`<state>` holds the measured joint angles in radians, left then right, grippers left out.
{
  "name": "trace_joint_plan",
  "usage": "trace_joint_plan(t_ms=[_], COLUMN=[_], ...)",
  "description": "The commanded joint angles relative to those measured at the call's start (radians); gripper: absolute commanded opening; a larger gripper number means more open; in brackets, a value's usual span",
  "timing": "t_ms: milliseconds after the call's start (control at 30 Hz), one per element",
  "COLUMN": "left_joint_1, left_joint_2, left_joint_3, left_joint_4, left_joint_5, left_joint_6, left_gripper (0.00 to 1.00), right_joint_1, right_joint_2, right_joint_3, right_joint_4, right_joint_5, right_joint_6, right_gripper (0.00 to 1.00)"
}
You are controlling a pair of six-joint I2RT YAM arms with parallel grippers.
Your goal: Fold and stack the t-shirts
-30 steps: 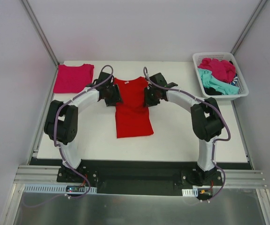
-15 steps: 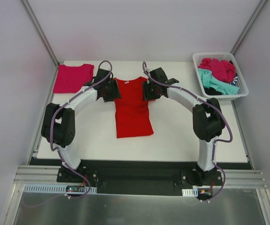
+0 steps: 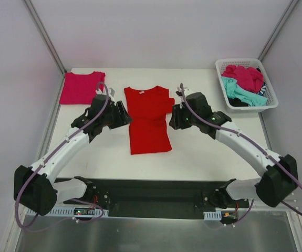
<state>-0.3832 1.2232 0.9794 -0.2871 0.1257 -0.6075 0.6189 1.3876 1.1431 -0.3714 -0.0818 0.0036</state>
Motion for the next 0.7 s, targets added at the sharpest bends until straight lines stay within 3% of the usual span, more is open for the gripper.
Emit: trace_joint_plan(t_ms=[0, 200, 667], left_joint_1=[-0.104, -0.235, -0.284], left_joint_2=[-0.125, -0.182, -0.007], left_joint_3=[-0.162, -0.309, -0.407], left_joint_4=[-0.026, 0.011, 0.166], left_joint_5=[-0.017, -0.081, -0.049], left_joint_6=[-0.087, -0.196, -0.268], left_gripper=[0.51, 0.51, 0.5], right_joint_1=[0.03, 0.099, 0.206], right_joint_2=[-0.166, -0.226, -0.078], right_joint_3=[-0.175, -0.336, -0.404], right_joint_4=[0.028, 0.087, 0.226], right_joint_5=[0.024, 0.045, 0.054], right_joint_6=[0.099, 0.191, 0.265], right_gripper=[0.4, 0.38, 0.34])
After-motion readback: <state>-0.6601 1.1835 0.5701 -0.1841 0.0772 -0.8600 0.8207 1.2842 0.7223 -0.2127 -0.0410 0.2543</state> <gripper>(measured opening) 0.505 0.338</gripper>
